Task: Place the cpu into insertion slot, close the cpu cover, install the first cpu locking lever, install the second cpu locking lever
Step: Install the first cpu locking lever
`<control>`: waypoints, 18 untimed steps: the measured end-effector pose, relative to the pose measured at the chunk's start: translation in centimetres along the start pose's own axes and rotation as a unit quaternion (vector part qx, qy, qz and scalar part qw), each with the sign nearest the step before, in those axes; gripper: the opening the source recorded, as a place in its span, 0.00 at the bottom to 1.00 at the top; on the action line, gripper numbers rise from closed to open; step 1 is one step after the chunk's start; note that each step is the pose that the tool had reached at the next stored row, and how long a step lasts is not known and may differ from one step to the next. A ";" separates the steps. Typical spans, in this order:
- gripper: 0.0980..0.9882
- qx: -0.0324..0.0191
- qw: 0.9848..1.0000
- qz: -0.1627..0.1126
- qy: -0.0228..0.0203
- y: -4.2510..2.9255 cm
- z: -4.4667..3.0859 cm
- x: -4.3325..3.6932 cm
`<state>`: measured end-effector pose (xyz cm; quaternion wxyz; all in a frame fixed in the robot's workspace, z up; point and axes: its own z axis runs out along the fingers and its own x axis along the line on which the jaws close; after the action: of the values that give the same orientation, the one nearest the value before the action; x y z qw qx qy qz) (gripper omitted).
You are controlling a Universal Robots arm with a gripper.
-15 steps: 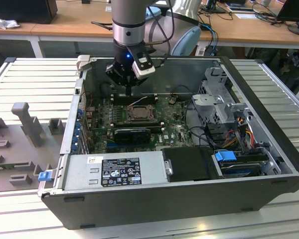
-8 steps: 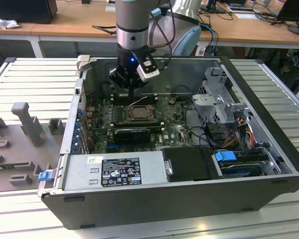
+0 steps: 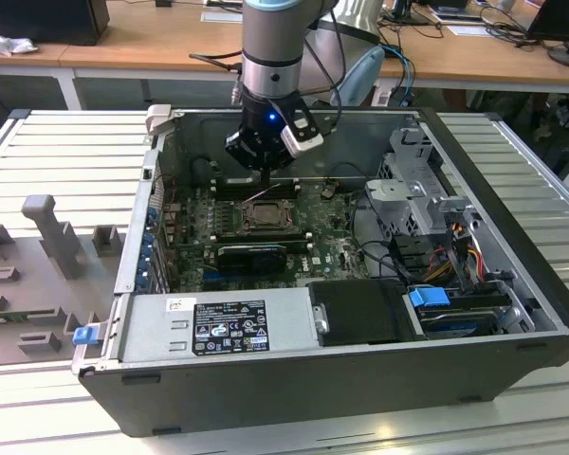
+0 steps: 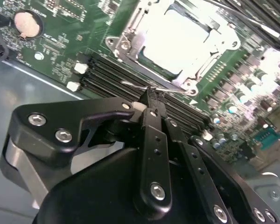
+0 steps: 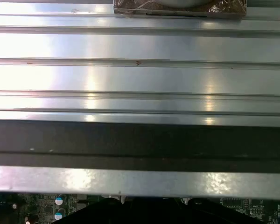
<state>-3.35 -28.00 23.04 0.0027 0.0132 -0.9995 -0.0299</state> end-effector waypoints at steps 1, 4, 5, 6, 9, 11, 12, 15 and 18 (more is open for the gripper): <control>0.01 0.000 1.000 -0.006 0.000 0.00 0.06 -0.03; 0.01 0.000 1.000 -0.018 0.001 0.08 0.29 -0.30; 0.01 0.000 1.000 -0.018 0.001 0.07 0.41 -0.37; 0.01 0.000 1.000 -0.018 0.001 0.06 0.51 -0.45; 0.01 0.000 1.000 -0.018 0.001 0.03 1.01 -0.83; 0.01 0.000 1.000 -0.018 0.001 -0.03 1.15 -0.89; 0.01 0.000 1.000 -0.017 0.001 -0.05 1.22 -0.95; 0.01 0.000 1.000 -0.017 0.001 -0.08 1.44 -1.38; 0.01 0.000 1.000 -0.017 0.001 -0.10 1.54 -1.53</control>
<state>-1.82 -27.97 21.49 0.0032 0.0301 -0.9991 -0.0297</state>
